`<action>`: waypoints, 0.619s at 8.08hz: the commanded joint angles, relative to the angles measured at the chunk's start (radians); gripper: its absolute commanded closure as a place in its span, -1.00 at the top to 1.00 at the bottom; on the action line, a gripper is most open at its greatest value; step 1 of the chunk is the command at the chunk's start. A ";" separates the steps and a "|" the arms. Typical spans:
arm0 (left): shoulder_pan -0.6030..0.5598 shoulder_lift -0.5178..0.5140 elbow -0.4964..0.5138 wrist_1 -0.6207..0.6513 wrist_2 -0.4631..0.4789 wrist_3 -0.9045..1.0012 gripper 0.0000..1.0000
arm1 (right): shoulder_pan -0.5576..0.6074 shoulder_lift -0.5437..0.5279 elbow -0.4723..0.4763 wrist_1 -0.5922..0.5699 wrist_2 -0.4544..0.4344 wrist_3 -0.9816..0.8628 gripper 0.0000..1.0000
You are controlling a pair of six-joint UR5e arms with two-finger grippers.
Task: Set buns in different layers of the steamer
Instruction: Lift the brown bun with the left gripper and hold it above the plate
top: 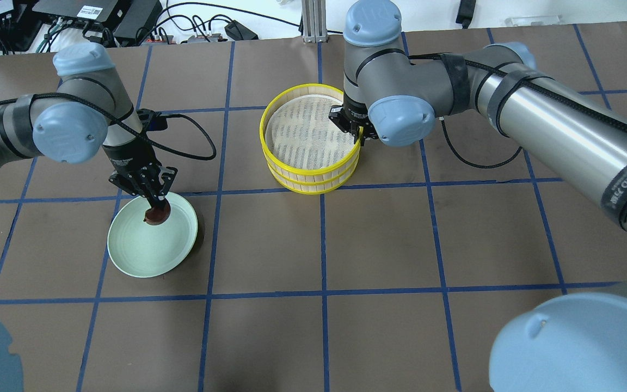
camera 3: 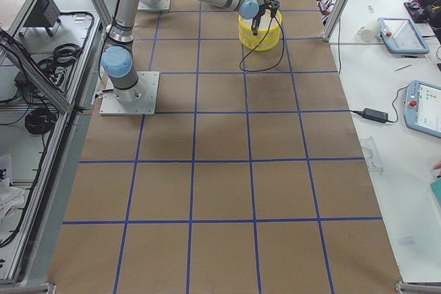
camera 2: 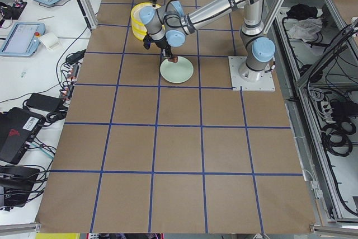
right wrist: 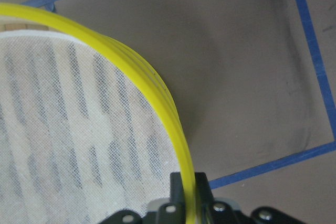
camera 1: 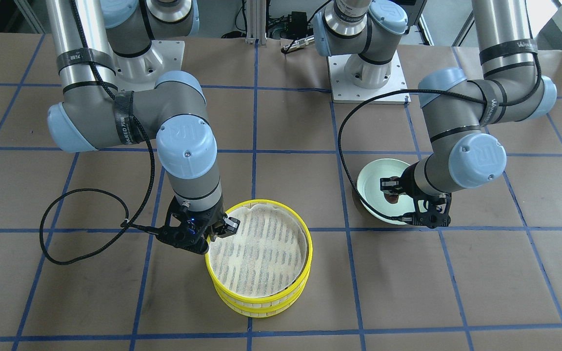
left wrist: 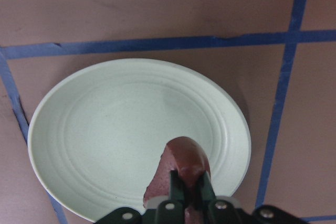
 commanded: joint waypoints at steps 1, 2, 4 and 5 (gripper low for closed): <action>0.004 0.011 0.105 -0.033 -0.003 -0.007 -1.00 | 0.000 -0.001 0.000 0.004 0.001 0.000 -0.55; 0.004 0.016 0.140 -0.039 0.003 -0.012 -1.00 | 0.000 -0.001 -0.001 0.003 0.001 0.000 -0.53; 0.006 0.017 0.176 -0.033 0.010 -0.015 -1.00 | 0.000 -0.001 -0.009 -0.003 0.001 0.002 -0.75; 0.006 0.017 0.180 -0.032 0.006 -0.019 -1.00 | 0.000 -0.001 -0.009 -0.003 0.000 -0.001 -0.99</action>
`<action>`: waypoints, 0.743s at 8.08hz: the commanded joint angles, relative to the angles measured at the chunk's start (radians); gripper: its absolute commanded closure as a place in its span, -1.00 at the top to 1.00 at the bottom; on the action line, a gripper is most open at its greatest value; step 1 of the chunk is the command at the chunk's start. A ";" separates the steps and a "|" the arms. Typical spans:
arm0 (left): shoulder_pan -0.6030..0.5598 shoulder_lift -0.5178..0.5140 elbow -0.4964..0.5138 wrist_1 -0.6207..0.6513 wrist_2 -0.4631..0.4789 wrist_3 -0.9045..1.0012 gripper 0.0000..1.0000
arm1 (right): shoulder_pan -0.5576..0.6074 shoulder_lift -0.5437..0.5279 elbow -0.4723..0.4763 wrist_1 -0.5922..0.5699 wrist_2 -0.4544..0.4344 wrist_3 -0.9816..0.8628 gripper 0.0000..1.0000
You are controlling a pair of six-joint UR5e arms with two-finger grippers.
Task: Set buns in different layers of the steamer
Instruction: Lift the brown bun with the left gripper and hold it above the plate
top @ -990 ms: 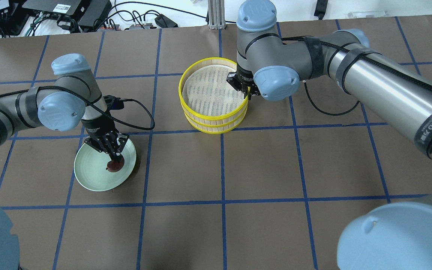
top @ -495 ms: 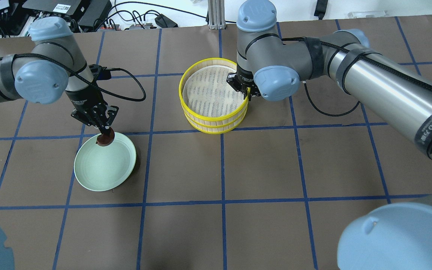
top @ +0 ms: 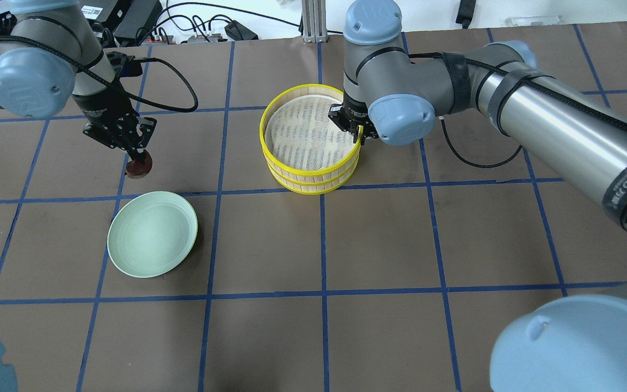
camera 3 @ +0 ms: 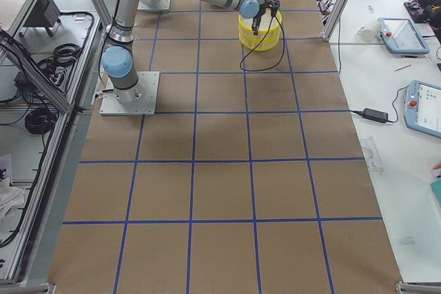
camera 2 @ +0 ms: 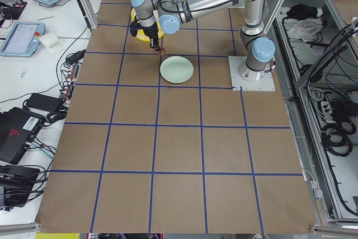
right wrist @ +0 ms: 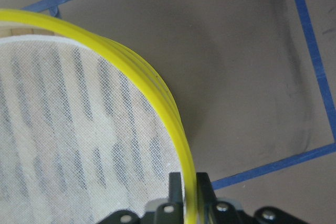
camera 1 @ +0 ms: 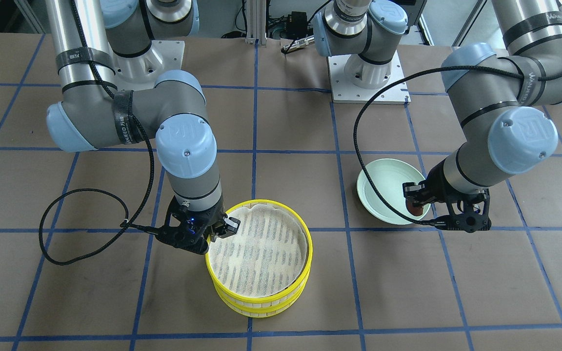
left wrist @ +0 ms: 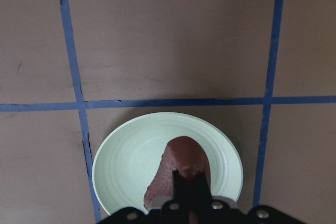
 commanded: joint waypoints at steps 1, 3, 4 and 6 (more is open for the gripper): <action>0.001 -0.001 0.021 0.006 -0.005 -0.056 -1.00 | 0.000 0.002 -0.005 -0.005 -0.001 -0.011 -1.00; -0.001 -0.001 0.021 0.006 -0.005 -0.069 -1.00 | 0.000 -0.003 -0.008 -0.005 -0.001 -0.011 -1.00; -0.001 -0.001 0.021 0.006 -0.005 -0.069 -1.00 | 0.000 -0.007 -0.019 0.004 -0.003 -0.002 -1.00; -0.002 -0.001 0.021 0.006 -0.013 -0.072 -1.00 | 0.000 0.000 -0.032 0.007 -0.001 0.009 -1.00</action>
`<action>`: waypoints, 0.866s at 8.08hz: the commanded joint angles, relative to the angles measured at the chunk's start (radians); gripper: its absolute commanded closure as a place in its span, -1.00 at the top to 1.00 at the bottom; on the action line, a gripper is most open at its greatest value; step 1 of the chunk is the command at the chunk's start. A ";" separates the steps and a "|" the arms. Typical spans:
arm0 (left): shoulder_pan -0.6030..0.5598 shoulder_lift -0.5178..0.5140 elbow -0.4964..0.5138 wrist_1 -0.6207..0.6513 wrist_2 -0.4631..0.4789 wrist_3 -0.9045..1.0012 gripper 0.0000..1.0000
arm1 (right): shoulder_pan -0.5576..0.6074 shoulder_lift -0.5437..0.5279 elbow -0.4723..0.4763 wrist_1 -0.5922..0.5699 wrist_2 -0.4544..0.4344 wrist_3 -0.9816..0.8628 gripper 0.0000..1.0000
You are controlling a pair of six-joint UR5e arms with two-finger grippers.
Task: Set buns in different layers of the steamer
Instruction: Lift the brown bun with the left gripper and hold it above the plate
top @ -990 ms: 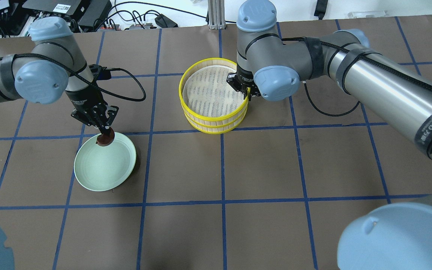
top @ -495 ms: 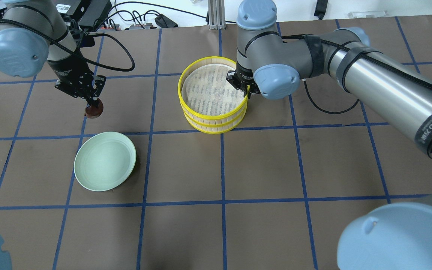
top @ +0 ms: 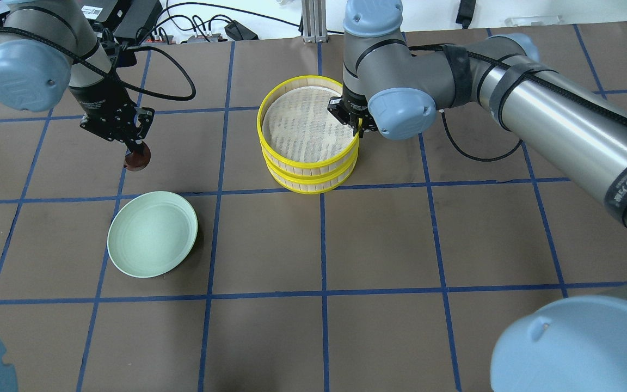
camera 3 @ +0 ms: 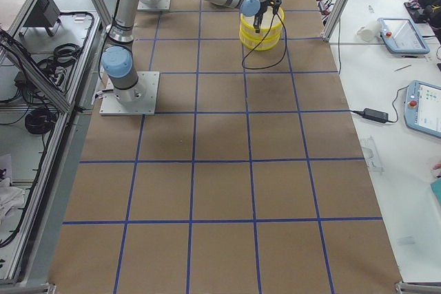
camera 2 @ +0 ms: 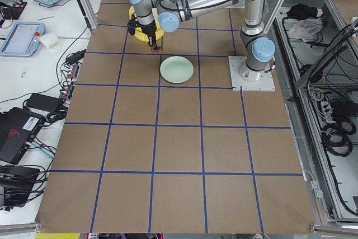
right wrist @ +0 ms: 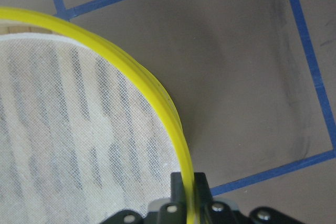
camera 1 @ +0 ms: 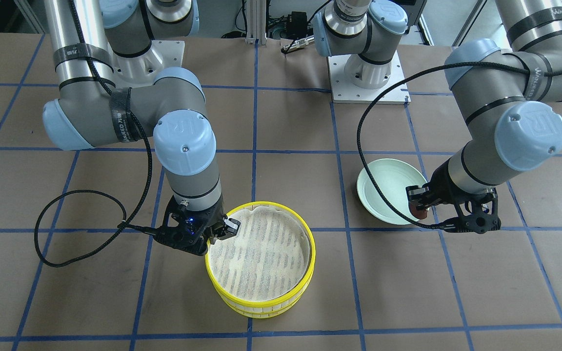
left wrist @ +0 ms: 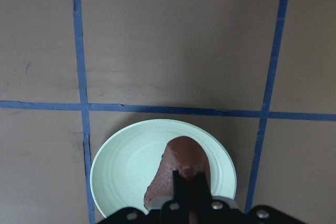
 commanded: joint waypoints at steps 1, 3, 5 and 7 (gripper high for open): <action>-0.002 0.000 0.000 0.000 -0.005 -0.003 -1.00 | 0.000 0.004 -0.003 0.004 0.001 0.007 -1.00; -0.002 0.000 0.000 0.000 -0.001 -0.003 -1.00 | 0.000 0.006 0.000 0.014 0.001 0.009 -1.00; -0.002 -0.002 0.000 0.000 -0.002 -0.003 -1.00 | 0.000 0.008 0.000 0.040 -0.004 0.019 -0.99; -0.002 -0.002 -0.002 0.000 -0.002 -0.003 -1.00 | 0.000 0.006 0.000 0.038 -0.001 0.024 -0.94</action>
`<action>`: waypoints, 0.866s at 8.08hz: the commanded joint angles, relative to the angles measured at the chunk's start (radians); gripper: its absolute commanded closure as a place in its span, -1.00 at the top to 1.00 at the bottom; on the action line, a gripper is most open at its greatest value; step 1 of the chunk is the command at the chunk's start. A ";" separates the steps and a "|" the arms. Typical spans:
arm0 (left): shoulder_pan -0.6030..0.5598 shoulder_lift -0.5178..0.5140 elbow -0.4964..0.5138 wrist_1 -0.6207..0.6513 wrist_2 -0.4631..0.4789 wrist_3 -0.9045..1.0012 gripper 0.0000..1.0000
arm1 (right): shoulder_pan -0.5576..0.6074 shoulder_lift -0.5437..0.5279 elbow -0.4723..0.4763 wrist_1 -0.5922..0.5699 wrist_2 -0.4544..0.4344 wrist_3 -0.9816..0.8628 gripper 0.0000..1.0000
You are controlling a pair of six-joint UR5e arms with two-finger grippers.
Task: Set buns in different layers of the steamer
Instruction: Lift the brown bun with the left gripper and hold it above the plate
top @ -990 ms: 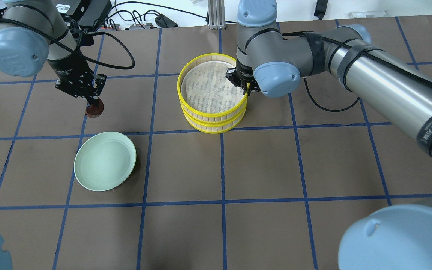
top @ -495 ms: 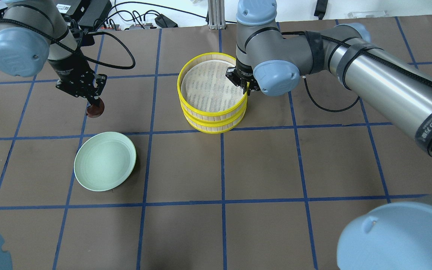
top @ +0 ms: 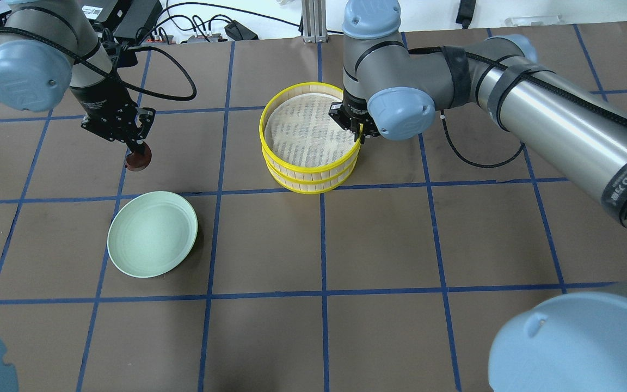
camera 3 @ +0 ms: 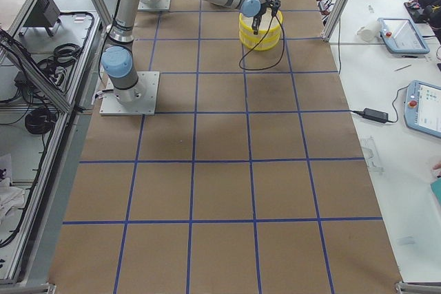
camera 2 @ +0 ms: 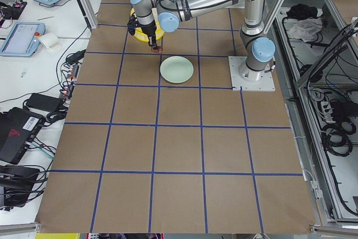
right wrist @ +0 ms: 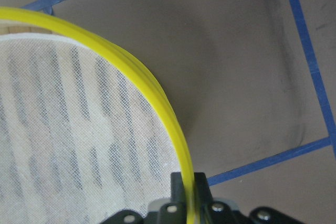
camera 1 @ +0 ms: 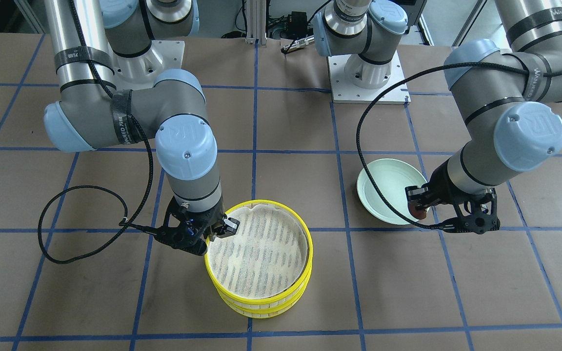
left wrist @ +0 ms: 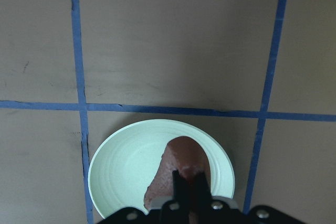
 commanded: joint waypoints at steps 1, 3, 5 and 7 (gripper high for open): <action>0.000 0.000 -0.001 0.000 -0.002 -0.002 -1.00 | 0.000 0.001 -0.001 0.002 0.002 0.011 -0.93; 0.000 -0.002 -0.002 0.000 -0.004 -0.002 -1.00 | 0.000 0.000 -0.001 0.001 0.002 0.011 -0.91; 0.000 -0.003 -0.002 0.000 -0.004 -0.002 -1.00 | 0.000 0.000 -0.001 -0.004 0.002 0.035 -0.91; 0.000 -0.005 -0.003 0.002 -0.003 -0.002 -1.00 | 0.000 0.003 -0.001 -0.004 0.002 0.035 -0.91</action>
